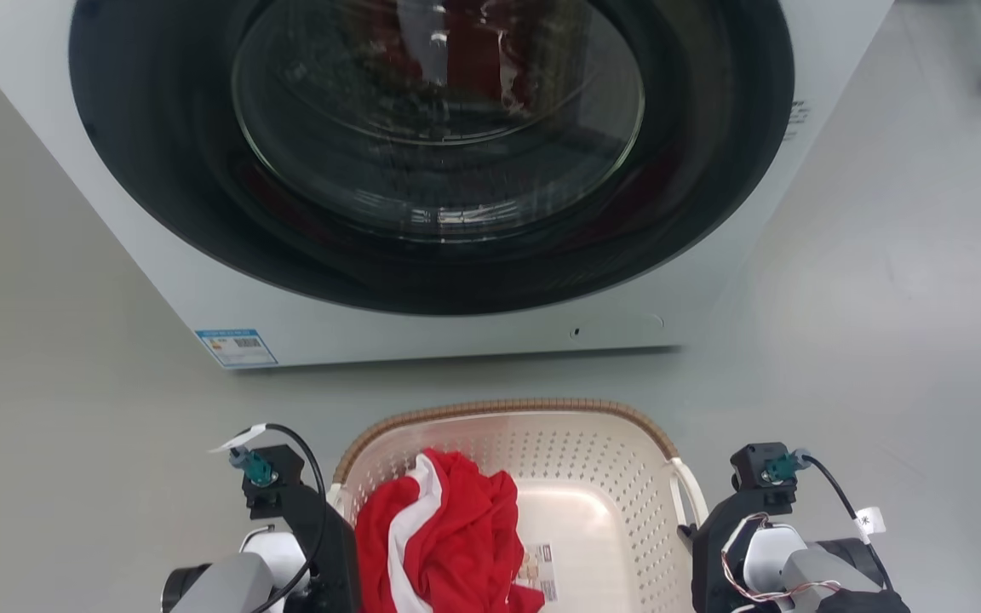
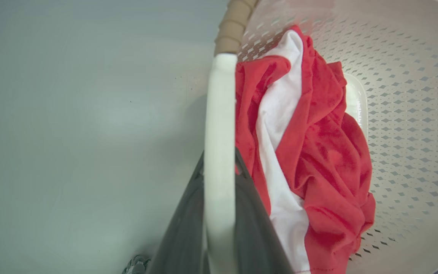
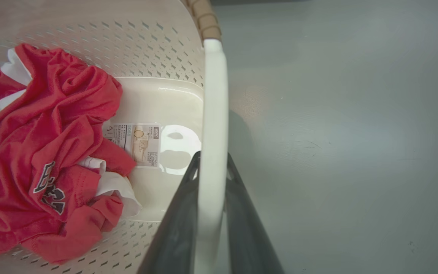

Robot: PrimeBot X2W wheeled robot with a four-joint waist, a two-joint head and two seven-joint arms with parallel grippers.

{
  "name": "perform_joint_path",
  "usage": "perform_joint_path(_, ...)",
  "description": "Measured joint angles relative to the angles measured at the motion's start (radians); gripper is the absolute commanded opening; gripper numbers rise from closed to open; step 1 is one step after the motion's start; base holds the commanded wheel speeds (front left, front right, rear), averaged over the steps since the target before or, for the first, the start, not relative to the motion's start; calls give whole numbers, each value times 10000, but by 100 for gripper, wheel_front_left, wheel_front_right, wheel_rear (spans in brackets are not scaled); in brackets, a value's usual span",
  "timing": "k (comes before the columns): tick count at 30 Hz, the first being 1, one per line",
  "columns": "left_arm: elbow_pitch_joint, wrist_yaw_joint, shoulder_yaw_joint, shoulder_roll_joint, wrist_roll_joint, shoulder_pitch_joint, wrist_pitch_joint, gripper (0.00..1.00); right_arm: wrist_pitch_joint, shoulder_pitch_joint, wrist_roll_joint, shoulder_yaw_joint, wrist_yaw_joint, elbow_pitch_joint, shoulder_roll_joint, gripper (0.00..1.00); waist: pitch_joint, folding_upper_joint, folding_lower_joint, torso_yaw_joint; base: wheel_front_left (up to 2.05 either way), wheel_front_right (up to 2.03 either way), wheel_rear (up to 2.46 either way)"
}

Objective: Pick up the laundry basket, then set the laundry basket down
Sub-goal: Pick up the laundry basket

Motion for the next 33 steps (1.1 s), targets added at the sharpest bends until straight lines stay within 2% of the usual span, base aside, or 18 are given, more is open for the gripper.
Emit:
perform_joint_path(17, 38, 2, -226, 50, -420, 938, 826, 0, 1218, 822, 976, 474, 0, -169, -8, 0, -1789, 0, 0, -78, 0, 0, 0)
perform_joint_path(33, 29, 4, -366, 107, -823, 1253, 1340, 0, 1910, 1035, 1655, 644, -2, -146, -29, 0, -2489, 0, 1, -145, 0, 0, 0)
